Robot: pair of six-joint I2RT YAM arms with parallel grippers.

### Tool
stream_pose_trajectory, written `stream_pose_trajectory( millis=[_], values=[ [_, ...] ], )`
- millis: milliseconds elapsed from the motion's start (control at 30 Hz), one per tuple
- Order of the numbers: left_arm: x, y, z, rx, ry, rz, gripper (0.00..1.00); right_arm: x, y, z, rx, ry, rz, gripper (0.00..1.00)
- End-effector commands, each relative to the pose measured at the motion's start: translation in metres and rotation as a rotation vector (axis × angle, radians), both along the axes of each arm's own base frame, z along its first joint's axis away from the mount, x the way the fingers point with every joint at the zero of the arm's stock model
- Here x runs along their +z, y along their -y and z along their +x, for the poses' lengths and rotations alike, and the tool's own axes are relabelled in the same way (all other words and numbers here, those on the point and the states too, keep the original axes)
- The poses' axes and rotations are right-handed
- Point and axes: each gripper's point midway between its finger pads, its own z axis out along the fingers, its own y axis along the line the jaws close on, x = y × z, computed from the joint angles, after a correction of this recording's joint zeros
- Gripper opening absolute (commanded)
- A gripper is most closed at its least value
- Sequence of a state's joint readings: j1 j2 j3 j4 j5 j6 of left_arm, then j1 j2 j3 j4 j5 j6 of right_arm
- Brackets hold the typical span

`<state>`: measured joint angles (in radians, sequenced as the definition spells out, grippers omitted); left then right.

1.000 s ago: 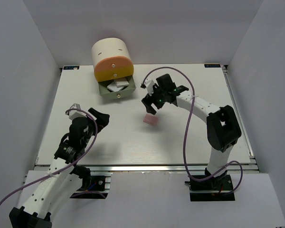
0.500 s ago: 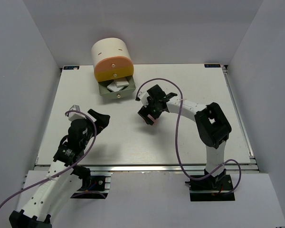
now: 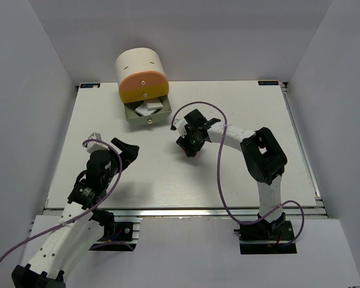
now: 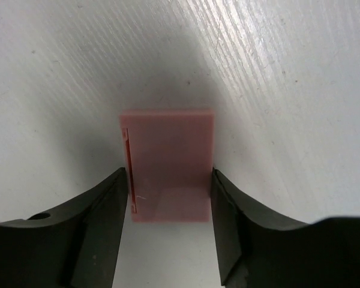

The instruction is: Organize the makeup

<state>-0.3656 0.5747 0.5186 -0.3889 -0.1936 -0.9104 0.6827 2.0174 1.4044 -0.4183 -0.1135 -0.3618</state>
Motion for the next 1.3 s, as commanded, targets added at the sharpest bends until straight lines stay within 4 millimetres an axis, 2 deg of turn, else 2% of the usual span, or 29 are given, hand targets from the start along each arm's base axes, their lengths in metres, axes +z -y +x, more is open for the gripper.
stream_pose_trajectory(
  millis=[0,100,200,333,367,433,467,533,567,667,700,767,800,967,1000,1067,1100,1133,1167,1267],
  values=[
    [0.004,0.000,0.000,0.001,0.005,-0.006,0.98,-0.004,-0.003,-0.006,0.050,-0.015,-0.001,0.52],
    [0.002,-0.001,0.000,0.003,0.002,-0.006,0.98,-0.002,-0.001,-0.007,0.073,-0.001,0.001,0.39],
    [0.003,0.000,0.000,0.001,0.004,-0.009,0.98,0.018,-0.006,0.002,0.094,0.066,0.026,0.30],
    [0.002,0.000,0.000,0.002,0.003,-0.010,0.98,0.064,-0.028,0.026,0.150,0.188,0.105,0.15],
    [0.001,0.000,0.000,0.000,0.001,-0.010,0.98,0.091,-0.041,0.039,0.168,0.243,0.149,0.10],
    [0.001,0.001,0.000,0.000,0.001,-0.017,0.98,0.115,-0.058,0.044,0.240,0.275,0.204,0.02],
    [0.000,0.001,0.000,0.003,0.001,-0.021,0.98,0.142,-0.069,0.051,0.267,0.315,0.248,0.00],
    [-0.002,0.002,0.000,0.002,-0.002,-0.026,0.98,0.163,-0.085,0.054,0.307,0.345,0.317,0.00],
    [-0.002,0.002,0.000,0.003,-0.001,-0.028,0.98,0.186,-0.098,0.061,0.315,0.401,0.368,0.00],
    [-0.003,0.002,0.000,0.000,-0.006,-0.028,0.98,0.205,-0.125,0.070,0.337,0.470,0.428,0.00],
    [-0.003,0.002,-0.001,-0.001,-0.007,-0.028,0.98,0.214,-0.137,0.079,0.338,0.515,0.452,0.00],
    [-0.003,0.001,-0.002,0.001,-0.012,-0.022,0.98,0.220,-0.155,0.081,0.357,0.558,0.475,0.00],
    [-0.003,0.001,-0.003,0.001,-0.012,-0.020,0.98,0.223,-0.164,0.089,0.360,0.612,0.483,0.00],
    [-0.002,-0.003,-0.005,0.016,-0.013,-0.018,0.98,0.223,-0.198,0.098,0.370,0.779,0.486,0.00],
    [-0.002,-0.003,-0.006,0.018,-0.016,-0.018,0.98,0.213,-0.202,0.102,0.390,0.812,0.450,0.00],
    [-0.003,-0.005,-0.007,0.024,-0.021,-0.014,0.98,0.221,-0.212,0.108,0.396,0.884,0.446,0.00],
    [-0.004,-0.005,-0.008,0.023,-0.024,-0.014,0.98,0.211,-0.215,0.113,0.393,0.893,0.423,0.00],
    [-0.005,-0.005,-0.008,0.024,-0.027,-0.015,0.98,0.224,-0.219,0.118,0.393,0.932,0.429,0.00],
    [-0.006,-0.005,-0.008,0.025,-0.030,-0.013,0.98,0.215,-0.221,0.124,0.388,0.933,0.410,0.00],
    [-0.008,-0.006,-0.009,0.026,-0.035,-0.015,0.98,0.214,-0.224,0.130,0.402,0.969,0.378,0.00]
  ],
)
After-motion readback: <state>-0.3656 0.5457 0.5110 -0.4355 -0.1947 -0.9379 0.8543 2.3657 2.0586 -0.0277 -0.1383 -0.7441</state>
